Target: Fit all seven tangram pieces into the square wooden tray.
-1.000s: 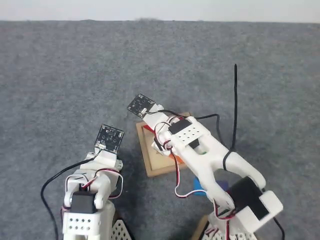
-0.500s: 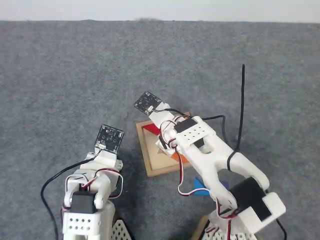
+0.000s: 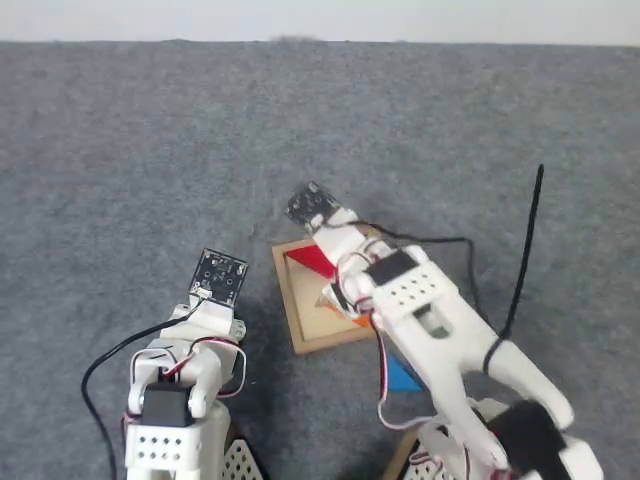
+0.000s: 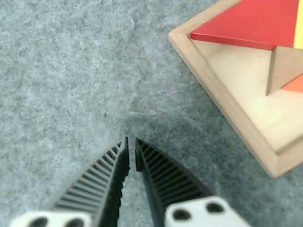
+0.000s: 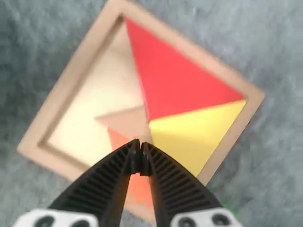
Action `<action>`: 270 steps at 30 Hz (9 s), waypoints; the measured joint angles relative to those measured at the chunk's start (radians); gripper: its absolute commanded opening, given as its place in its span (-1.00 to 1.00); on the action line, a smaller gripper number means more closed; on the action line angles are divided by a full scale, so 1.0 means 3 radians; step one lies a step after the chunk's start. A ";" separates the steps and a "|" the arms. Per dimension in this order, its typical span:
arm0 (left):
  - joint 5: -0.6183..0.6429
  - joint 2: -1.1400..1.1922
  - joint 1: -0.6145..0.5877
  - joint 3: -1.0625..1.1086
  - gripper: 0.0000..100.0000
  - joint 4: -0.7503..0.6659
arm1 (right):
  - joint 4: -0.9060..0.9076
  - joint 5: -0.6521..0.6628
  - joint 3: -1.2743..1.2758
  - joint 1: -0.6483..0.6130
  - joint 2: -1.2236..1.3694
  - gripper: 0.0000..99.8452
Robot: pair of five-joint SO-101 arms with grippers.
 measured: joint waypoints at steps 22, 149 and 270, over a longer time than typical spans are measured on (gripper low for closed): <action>0.0000 0.0000 0.0000 0.0000 -0.96 0.0000 | -0.0113 -0.0056 0.0061 0.0000 0.0148 -0.91; 0.0000 0.0000 0.0000 0.0000 -0.96 0.0000 | 0.0005 0.2378 -0.0680 -0.0629 0.1120 -0.53; 0.0000 0.0000 -0.0005 0.0000 -0.96 0.0000 | -0.0394 -0.1248 -0.1519 -0.0445 0.1749 -0.78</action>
